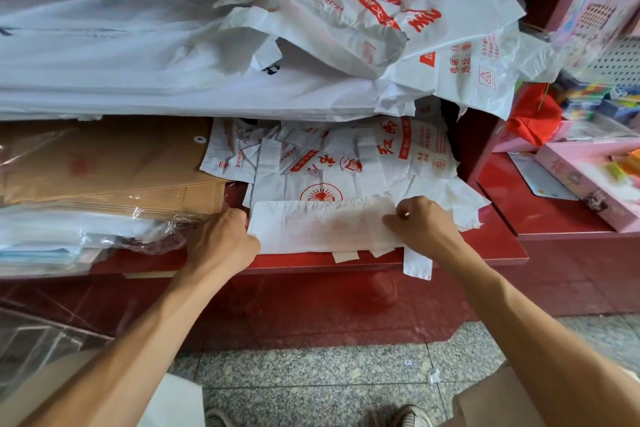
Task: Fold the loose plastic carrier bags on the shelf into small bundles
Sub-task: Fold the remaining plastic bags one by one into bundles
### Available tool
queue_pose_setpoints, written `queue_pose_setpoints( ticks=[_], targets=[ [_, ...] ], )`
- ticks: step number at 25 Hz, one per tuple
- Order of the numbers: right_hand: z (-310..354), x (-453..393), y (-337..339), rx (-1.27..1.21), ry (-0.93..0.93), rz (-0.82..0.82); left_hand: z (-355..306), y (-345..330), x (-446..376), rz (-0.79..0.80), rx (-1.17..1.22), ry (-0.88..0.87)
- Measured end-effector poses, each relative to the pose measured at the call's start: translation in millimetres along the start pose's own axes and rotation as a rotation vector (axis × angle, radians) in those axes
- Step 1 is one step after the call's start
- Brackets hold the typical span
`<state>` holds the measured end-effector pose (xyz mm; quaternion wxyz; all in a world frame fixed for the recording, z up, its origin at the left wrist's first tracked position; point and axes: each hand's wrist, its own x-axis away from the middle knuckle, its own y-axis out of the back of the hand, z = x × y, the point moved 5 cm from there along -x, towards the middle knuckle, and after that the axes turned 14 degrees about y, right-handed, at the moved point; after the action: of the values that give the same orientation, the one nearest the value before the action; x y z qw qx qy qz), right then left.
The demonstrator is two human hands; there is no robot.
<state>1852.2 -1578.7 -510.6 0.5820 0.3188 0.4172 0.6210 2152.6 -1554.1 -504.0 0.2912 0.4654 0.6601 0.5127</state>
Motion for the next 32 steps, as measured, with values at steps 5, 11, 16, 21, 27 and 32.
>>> queue_pose_setpoints(
  ticks=[5, 11, 16, 21, 27, 32],
  targets=[
    [1.5, -4.0, -4.9, 0.077, 0.031, -0.041, -32.1, -0.4, 20.5, -0.308, -0.060, -0.427],
    [24.9, 7.0, 5.0, 0.387, 0.117, -0.211, -51.5, -59.5, 21.8, 0.113, -0.155, -0.569],
    [74.1, 22.9, -54.7, 0.181, 0.561, 0.127, -49.4, -65.3, 17.1, 0.153, -0.191, -0.517],
    [33.7, 10.7, -43.4, 0.252, 0.263, 0.438, -38.2, -59.7, 13.4, 0.256, -0.261, -0.462],
    [28.9, 12.1, -13.0, 0.208, 0.314, 0.421, -39.2, -31.4, 13.7, 0.211, -0.123, -0.551],
    [25.4, 11.2, 1.7, 0.167, 0.294, 0.247, -35.6, -19.0, 15.3, 0.256, -0.062, -0.514]
  ],
)
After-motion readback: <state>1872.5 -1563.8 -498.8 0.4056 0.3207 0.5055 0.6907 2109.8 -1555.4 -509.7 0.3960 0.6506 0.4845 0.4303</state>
